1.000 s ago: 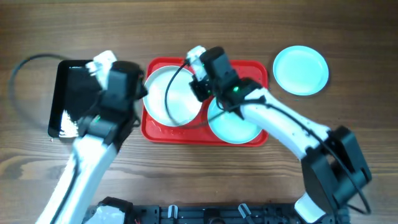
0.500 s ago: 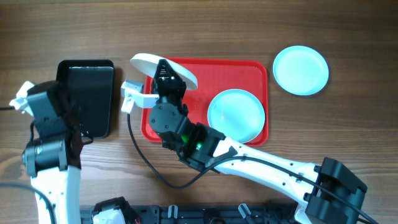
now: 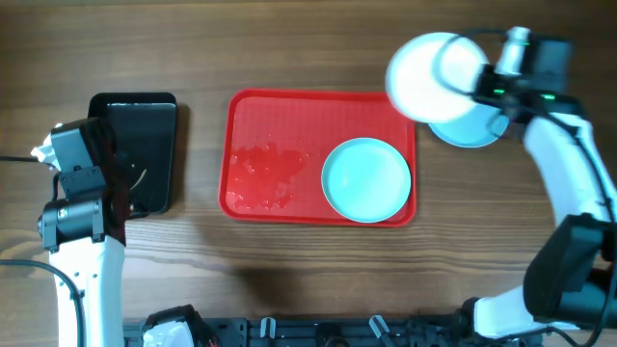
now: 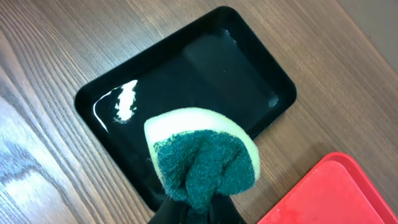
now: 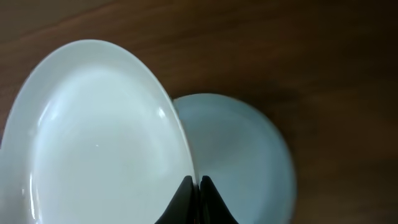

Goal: Clean dirty plates on tray and stack at the side
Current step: 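Lift the white plate with the right gripper and stack it on the blue plate, then grip the remaining light-blue plate with the right gripper and scrub it with the sponge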

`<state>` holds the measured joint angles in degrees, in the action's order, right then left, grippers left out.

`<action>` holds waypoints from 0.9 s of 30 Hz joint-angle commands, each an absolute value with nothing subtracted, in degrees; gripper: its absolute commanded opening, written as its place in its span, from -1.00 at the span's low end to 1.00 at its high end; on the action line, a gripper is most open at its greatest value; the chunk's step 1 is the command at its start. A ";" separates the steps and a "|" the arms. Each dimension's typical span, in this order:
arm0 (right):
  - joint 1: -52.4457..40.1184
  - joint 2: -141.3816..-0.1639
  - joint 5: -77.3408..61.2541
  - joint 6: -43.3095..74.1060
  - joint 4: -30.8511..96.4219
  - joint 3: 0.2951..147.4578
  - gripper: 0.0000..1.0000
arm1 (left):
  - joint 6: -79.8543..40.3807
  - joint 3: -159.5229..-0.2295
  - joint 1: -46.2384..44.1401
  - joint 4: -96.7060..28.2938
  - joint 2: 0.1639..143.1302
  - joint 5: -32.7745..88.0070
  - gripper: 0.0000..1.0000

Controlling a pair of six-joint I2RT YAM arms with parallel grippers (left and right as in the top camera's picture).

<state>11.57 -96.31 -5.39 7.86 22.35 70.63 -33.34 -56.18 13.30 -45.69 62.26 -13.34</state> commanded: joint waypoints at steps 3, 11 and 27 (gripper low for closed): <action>17.32 -100.14 -5.76 11.16 21.87 70.74 -0.92 | -33.43 -56.25 13.67 -45.43 62.15 -12.80 -0.92; 16.38 -100.31 -9.76 13.52 26.83 70.91 0.00 | -33.43 -56.25 13.67 -45.43 62.17 -12.82 -0.92; -15.86 -102.67 1.32 2.44 39.81 64.16 0.13 | -33.43 -56.25 13.67 -44.66 62.17 -12.19 -0.92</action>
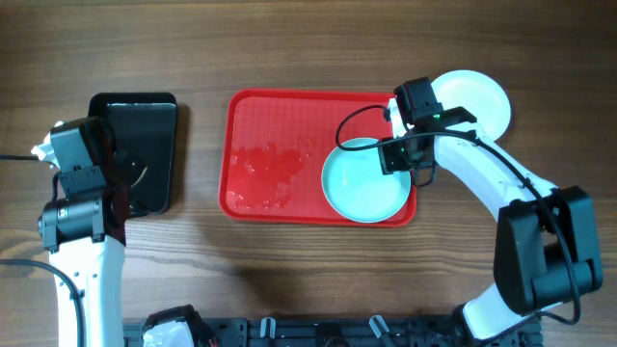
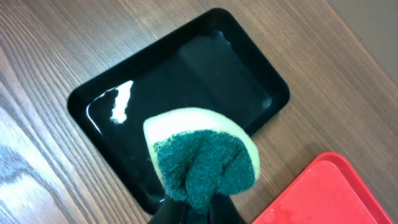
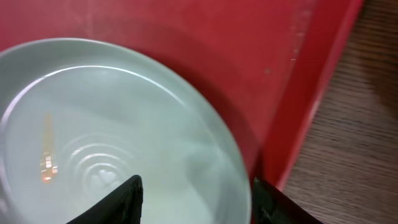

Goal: Clean dirty plates on tray and stack at the side
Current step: 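Grip the remaining light-blue plate with the right gripper and scrub it with the sponge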

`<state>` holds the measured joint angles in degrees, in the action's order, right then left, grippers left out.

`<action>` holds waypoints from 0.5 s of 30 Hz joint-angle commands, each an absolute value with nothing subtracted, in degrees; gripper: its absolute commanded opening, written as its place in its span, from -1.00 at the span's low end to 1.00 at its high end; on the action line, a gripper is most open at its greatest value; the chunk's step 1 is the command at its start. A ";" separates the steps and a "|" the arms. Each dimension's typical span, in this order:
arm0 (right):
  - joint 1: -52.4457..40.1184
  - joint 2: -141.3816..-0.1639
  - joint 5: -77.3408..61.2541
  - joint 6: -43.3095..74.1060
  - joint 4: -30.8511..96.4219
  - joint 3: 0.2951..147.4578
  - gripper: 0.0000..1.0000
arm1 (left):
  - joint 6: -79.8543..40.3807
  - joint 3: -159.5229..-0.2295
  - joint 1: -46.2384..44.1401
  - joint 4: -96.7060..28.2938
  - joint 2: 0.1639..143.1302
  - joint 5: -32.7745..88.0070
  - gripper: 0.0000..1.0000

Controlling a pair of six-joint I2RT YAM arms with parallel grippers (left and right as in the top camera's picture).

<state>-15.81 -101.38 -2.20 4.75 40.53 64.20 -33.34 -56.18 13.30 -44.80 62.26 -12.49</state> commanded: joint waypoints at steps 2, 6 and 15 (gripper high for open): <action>-15.86 -102.65 1.28 0.03 38.94 64.16 0.13 | -33.43 -56.25 13.67 -44.64 62.17 -12.19 -0.92; -15.86 -102.83 -3.14 0.21 36.32 60.10 0.02 | -33.43 -56.25 13.67 -44.62 62.17 -12.19 -0.92; -17.45 -106.17 -12.14 2.76 29.93 58.04 -0.91 | -30.04 -56.25 11.25 -43.53 66.41 18.22 -0.92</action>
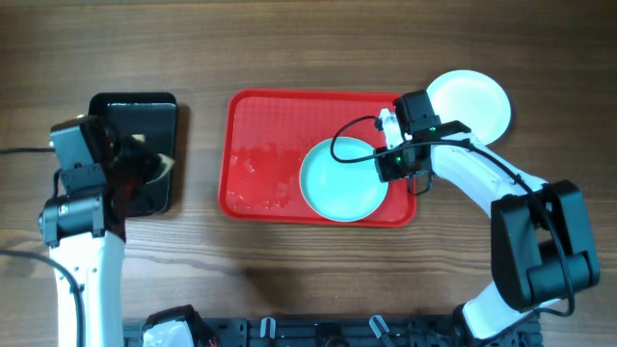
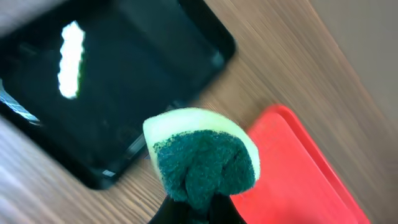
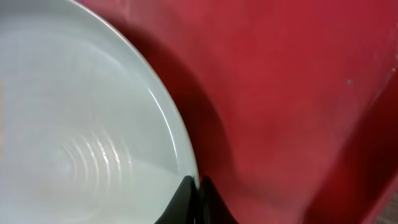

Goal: Clean dirty plates on tray and stack at the side
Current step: 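Grip the remaining light-blue plate with the right gripper and scrub it with the sponge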

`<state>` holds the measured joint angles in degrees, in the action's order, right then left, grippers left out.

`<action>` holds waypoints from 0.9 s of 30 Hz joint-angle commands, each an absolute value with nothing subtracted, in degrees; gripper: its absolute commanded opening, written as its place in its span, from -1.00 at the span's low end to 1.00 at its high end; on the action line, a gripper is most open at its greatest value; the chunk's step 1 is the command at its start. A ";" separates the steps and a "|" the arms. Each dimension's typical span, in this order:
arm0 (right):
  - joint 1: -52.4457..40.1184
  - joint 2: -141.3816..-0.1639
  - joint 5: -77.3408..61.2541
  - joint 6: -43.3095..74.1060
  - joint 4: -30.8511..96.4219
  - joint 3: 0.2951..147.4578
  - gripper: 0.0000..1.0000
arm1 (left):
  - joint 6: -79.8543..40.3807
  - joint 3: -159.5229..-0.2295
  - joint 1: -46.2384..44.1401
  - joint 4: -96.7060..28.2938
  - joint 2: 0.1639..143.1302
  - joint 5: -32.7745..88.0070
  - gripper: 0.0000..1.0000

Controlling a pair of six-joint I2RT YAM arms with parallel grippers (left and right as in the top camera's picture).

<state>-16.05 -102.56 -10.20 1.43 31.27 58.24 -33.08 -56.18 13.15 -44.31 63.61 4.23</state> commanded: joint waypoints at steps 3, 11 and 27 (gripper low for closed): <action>-19.73 -110.85 -12.14 3.64 25.02 58.06 -0.91 | -30.00 -56.25 0.69 -42.59 74.67 20.91 -0.92; -20.14 -111.92 -12.14 6.22 24.05 58.17 -0.92 | -35.22 -56.25 -24.45 -16.78 103.04 21.43 -0.92; -20.14 -111.92 -12.12 6.15 25.69 58.17 -0.92 | -35.29 -56.25 -30.65 -10.31 103.46 5.15 -0.92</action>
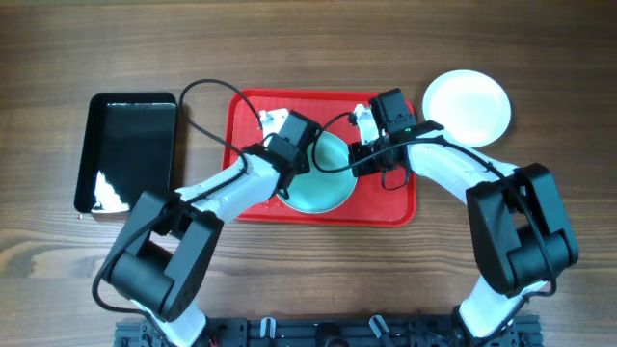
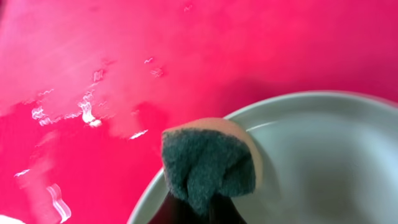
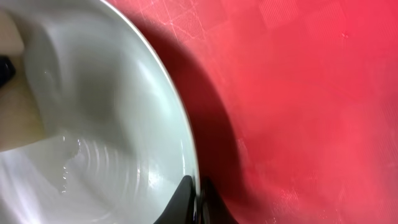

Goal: Clean dirty plates on tray and stack at the side
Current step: 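Grip the remaining light-blue plate with the right gripper and scrub it with the sponge, then lift the light-blue plate with the right gripper and stack it at the right side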

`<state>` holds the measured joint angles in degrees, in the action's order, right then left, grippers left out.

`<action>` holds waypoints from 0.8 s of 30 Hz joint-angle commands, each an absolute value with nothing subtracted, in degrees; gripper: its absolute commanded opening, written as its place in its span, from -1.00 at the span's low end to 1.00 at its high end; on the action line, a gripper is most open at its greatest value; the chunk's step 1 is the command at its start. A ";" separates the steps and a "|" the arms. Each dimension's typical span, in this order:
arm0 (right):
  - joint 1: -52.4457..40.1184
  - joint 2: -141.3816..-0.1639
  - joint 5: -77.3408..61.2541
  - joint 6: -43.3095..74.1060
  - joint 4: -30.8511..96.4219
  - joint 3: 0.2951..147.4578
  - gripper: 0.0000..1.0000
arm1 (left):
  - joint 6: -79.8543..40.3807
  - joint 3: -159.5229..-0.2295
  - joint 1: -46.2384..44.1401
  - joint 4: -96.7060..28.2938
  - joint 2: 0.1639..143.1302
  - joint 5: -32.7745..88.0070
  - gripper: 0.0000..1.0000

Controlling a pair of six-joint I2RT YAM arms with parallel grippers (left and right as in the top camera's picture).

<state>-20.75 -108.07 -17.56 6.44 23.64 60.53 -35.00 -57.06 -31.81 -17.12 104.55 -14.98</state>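
Observation:
A pale teal plate [image 1: 323, 178] sits in the red tray [image 1: 253, 202], its right rim raised off the tray floor. My right gripper [image 1: 359, 154] is shut on that rim [image 3: 186, 155], fingertips pinched together [image 3: 198, 186]. My left gripper [image 1: 289, 166] is shut on a green-and-yellow sponge [image 2: 208, 165], which presses on the plate's left rim [image 2: 323, 155]. The sponge's yellow side shows at the left of the right wrist view [image 3: 18, 118]. A white plate [image 1: 467, 108] lies on the table right of the tray.
A black water tray [image 1: 125, 152] stands at the far left of the wooden table. Wet smears glisten on the red tray's left half [image 2: 81, 112]. Both arms cross over the tray, with cables looping above it.
My left gripper, then at the black tray's right edge with the sponge, is now at the teal plate in the red tray. The plate sits further left, its right rim lifted.
First my right gripper held a white plate above another plate right of the tray, while my left held the sponge over the black tray. Then the white plate lay there and my right gripper stood open at the teal plate's rim. It then shut on it; now the sponge touches the plate.

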 commanded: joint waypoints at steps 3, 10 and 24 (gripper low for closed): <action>-20.14 -111.92 -12.14 6.13 25.93 58.17 -0.91 | -39.72 -56.25 -32.95 -3.92 107.74 10.20 -0.92; -20.14 -111.74 -12.12 6.04 28.42 59.61 -0.91 | -39.20 -56.25 -25.43 -23.14 104.86 -20.12 -0.92; -42.11 -79.48 42.57 -48.71 11.38 69.54 -0.91 | -39.22 -56.25 7.60 -35.40 65.91 -18.59 -0.92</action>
